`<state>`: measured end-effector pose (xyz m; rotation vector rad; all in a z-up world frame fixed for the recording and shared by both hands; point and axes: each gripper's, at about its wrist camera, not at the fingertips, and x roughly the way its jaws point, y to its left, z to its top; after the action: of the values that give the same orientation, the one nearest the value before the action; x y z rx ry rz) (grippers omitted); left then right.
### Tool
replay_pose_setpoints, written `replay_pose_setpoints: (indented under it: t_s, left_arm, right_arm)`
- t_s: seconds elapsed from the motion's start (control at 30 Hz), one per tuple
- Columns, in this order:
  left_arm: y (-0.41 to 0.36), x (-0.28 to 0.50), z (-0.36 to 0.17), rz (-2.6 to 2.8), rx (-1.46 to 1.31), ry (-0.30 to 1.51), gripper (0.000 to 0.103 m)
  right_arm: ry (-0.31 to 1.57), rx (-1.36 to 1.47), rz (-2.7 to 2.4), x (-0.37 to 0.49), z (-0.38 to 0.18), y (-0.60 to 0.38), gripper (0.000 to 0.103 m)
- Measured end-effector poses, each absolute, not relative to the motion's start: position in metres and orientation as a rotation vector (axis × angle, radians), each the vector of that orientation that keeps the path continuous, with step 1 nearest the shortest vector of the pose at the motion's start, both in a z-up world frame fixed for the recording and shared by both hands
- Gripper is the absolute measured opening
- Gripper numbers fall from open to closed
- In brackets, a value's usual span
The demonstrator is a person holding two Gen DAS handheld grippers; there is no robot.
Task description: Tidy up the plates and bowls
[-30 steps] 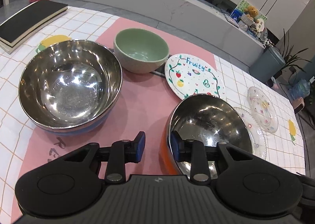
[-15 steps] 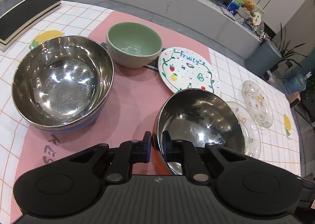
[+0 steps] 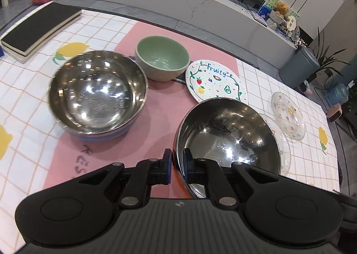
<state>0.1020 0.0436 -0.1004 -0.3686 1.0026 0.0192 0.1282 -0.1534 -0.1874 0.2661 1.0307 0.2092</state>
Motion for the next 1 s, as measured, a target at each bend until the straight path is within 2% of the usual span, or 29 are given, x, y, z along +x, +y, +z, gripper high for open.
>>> replay_pose_setpoints:
  t_s: [0.47,1.0]
  left_arm:
    - [0.100,0.030,-0.062,0.051,-0.345,0.980,0.011]
    - [0.152,-0.030,-0.097,0.144,-0.374,1.085,0.010]
  right_arm:
    - [1.075,0.292,0.373,0.063,-0.159,-0.110,0.016]
    - [1.233,0.241,0.476,0.021,-0.199,-0.054,0.016]
